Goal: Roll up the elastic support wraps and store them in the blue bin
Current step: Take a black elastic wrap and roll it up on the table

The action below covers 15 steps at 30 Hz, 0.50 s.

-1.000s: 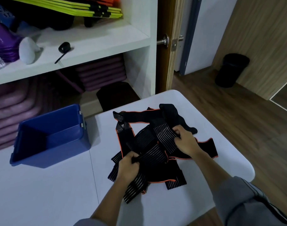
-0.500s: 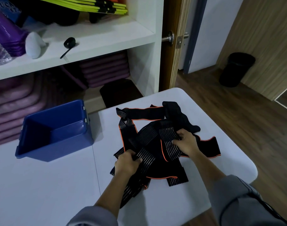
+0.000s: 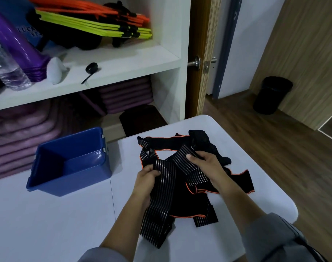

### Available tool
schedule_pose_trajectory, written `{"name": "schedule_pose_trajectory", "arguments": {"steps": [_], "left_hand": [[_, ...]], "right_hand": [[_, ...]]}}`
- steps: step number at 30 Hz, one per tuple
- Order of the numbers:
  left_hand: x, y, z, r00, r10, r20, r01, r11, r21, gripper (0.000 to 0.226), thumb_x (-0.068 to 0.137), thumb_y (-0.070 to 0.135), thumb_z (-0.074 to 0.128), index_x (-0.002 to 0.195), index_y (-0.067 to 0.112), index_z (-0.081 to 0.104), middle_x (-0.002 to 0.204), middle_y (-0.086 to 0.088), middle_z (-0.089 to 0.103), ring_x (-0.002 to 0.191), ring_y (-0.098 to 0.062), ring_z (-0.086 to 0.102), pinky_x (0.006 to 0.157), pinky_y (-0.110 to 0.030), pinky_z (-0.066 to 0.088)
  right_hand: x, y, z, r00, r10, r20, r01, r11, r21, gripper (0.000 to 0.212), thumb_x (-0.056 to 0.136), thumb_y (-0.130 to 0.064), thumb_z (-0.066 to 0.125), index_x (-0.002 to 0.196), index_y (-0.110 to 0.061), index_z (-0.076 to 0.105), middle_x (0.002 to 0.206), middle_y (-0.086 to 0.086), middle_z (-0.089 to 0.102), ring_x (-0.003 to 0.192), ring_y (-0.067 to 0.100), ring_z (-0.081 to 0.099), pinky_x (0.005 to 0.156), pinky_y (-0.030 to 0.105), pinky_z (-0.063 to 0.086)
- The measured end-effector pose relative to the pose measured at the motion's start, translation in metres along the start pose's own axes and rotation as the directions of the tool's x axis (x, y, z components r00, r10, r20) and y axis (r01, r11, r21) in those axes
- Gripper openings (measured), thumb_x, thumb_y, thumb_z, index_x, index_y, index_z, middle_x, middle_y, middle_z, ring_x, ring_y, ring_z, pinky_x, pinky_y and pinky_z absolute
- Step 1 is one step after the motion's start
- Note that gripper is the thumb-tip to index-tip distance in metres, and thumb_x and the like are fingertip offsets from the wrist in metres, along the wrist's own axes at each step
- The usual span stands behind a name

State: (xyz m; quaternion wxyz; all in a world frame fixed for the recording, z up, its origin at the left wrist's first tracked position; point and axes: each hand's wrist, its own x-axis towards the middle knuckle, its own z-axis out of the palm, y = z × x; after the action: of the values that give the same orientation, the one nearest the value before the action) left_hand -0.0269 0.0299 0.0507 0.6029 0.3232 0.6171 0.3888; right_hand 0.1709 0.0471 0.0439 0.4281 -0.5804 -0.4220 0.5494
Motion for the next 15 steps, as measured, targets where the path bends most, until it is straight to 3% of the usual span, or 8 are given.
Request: {"name": "schedule_pose_trajectory", "arguments": {"steps": [2, 5, 12, 15], "left_hand": [[-0.003, 0.011, -0.002, 0.999, 0.016, -0.029, -0.018, 0.999, -0.047, 0.02, 0.086, 0.0, 0.045, 0.093, 0.004, 0.063, 0.088, -0.013, 0.068, 0.08, -0.026, 0.064, 0.069, -0.033, 0.051], [-0.009, 0.027, -0.006, 0.995, 0.097, -0.034, -0.1, 0.991, -0.092, 0.015, 0.088, 0.003, 0.049, 0.085, 0.007, 0.062, 0.081, -0.009, 0.069, 0.073, -0.022, 0.065, 0.065, -0.031, 0.05], [-0.03, 0.07, -0.013, 0.94, 0.34, 0.018, -0.332, 0.927, -0.173, 0.013, 0.093, 0.013, 0.054, 0.098, 0.007, 0.065, 0.094, -0.011, 0.071, 0.081, -0.018, 0.068, 0.076, -0.031, 0.053], [-0.037, 0.094, -0.014, 0.909, 0.415, 0.031, -0.398, 0.889, -0.228, 0.018, 0.093, 0.014, 0.054, 0.105, 0.004, 0.063, 0.102, -0.014, 0.068, 0.089, -0.021, 0.066, 0.08, -0.032, 0.053]], "right_hand": [[0.0, -0.012, 0.001, 0.999, -0.038, -0.002, 0.038, 0.999, 0.0, 0.013, 0.085, -0.023, 0.067, 0.094, -0.014, 0.069, 0.094, 0.005, 0.073, 0.088, 0.018, 0.07, 0.075, 0.025, 0.054], [0.003, -0.032, 0.003, 0.991, -0.129, -0.019, 0.128, 0.99, -0.066, 0.015, 0.087, -0.024, 0.066, 0.098, -0.015, 0.064, 0.101, 0.004, 0.071, 0.095, 0.017, 0.067, 0.084, 0.031, 0.053], [-0.002, -0.089, 0.021, 0.952, -0.306, -0.017, 0.306, 0.952, -0.012, 0.014, 0.092, -0.012, 0.057, 0.097, -0.023, 0.064, 0.098, 0.001, 0.071, 0.086, 0.009, 0.068, 0.074, 0.019, 0.054], [-0.004, -0.112, 0.031, 0.948, -0.317, -0.022, 0.317, 0.948, 0.033, 0.013, 0.093, -0.014, 0.055, 0.099, -0.019, 0.065, 0.1, 0.007, 0.07, 0.093, 0.019, 0.067, 0.086, 0.031, 0.053]]}}
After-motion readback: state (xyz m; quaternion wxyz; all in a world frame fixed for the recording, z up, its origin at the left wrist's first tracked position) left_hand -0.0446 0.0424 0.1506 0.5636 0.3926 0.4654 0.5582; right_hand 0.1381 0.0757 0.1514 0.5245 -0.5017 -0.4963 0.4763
